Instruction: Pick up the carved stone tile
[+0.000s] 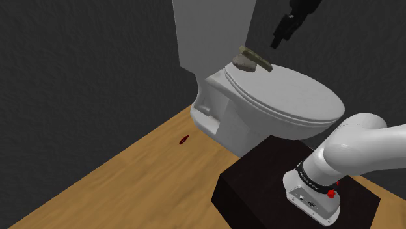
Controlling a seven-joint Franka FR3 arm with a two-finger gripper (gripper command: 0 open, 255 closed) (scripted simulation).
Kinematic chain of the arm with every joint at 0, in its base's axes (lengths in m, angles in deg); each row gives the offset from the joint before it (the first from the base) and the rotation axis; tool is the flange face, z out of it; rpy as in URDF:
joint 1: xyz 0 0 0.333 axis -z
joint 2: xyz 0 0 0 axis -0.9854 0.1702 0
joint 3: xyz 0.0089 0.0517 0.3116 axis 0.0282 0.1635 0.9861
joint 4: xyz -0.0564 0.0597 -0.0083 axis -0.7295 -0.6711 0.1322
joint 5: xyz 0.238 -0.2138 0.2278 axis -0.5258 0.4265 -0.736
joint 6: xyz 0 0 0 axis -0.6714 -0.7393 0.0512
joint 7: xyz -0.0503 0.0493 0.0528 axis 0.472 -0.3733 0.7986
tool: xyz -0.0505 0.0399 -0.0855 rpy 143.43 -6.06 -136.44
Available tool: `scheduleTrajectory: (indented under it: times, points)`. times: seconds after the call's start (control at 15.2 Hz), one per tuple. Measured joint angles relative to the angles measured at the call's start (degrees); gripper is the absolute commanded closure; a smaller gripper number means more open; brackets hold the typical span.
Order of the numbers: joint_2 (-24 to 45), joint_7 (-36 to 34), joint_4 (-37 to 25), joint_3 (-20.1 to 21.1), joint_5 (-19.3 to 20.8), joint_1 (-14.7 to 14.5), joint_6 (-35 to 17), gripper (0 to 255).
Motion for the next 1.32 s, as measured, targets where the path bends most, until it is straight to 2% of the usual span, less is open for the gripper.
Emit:
scheduleTrajectory:
  times: [0.07, 0.2, 0.59, 0.79, 0.92, 1.06, 1.19, 1.32]
  points:
    - [0.00, 0.00, 0.00, 0.00, 0.00, 0.00, 0.00, 0]
    - [-0.82, -0.24, 3.12, 0.79, 1.91, 0.52, -3.38, 0]
    - [-1.33, -2.77, 14.87, 4.03, 12.29, 4.31, -20.18, 0]
    - [0.77, -5.68, 19.86, 5.65, 19.22, 7.97, -30.36, 0]
    - [2.53, -8.56, 22.05, 7.29, 24.46, 11.22, -36.53, 0]
    - [5.89, -12.76, 22.93, 9.67, 30.85, 15.75, -43.08, 0]
    - [9.08, -18.09, 23.58, 12.50, 38.78, 21.73, -49.64, 0]
    - [13.06, -26.19, 22.66, 17.19, 48.65, 29.16, -55.26, 0]
